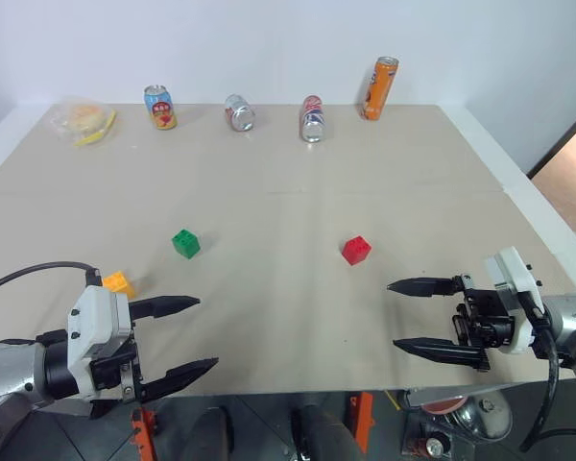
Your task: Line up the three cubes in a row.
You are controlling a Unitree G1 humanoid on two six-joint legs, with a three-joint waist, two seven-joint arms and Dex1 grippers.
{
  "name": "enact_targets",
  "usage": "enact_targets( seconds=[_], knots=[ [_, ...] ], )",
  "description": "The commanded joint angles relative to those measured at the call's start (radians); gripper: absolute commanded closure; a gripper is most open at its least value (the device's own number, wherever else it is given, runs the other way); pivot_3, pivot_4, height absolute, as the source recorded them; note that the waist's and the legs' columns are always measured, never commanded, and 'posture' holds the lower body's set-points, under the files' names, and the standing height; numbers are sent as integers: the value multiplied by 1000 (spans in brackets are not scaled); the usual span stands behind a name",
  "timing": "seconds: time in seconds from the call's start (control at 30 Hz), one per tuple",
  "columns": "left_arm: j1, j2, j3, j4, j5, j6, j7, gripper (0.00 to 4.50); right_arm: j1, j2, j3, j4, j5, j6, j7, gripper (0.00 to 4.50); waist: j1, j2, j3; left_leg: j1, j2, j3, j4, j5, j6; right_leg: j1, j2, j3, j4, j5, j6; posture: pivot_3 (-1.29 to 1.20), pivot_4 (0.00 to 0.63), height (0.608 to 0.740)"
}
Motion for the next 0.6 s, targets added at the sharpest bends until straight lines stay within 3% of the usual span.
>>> enact_targets(
  seconds=[0.03,0.6],
  knots=[
    [20,4,28,-45,-12,-8,-9,56,7,-23,-3,-14,0,-13,28,0,0,0,0,0,0,0,0,0,0,0,0,0,0,0,0,0,150,740],
    [26,-5,-5,-46,15,-35,-18,56,49,-30,-4,-23,-25,-30,64,0,0,0,0,1,0,1,4,0,0,2,0,1,0,0,0,0,150,740]
  ],
)
